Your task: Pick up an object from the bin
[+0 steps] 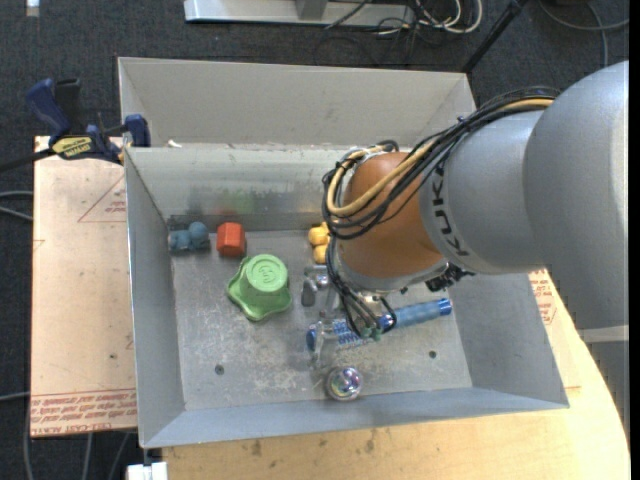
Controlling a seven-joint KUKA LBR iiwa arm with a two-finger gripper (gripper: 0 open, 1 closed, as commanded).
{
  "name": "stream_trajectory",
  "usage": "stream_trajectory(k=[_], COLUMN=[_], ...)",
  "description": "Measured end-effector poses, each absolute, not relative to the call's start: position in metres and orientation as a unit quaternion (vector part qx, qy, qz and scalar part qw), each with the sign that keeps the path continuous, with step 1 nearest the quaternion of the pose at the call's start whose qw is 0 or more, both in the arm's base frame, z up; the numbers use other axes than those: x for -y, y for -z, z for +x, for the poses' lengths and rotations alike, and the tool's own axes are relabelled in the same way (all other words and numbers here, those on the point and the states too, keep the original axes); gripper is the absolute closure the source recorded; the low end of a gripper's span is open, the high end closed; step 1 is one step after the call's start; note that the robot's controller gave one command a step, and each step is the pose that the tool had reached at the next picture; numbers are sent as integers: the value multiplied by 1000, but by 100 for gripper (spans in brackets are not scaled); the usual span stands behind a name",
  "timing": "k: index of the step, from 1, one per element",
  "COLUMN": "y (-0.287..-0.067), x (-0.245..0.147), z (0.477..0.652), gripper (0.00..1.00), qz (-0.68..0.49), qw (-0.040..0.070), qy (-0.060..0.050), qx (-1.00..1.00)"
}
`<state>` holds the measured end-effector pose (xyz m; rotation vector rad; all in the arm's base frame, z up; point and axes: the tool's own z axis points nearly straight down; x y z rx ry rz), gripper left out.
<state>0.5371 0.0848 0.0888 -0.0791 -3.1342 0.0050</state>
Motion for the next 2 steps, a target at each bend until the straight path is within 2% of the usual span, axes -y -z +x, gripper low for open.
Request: stream_trajectory(k=[1,2], y=[-80,-80], x=[-49,-51], z=[555,555], gripper=[0,100], qz=[265,265], qw=[-1,0], qy=[0,1], qx=[964,964])
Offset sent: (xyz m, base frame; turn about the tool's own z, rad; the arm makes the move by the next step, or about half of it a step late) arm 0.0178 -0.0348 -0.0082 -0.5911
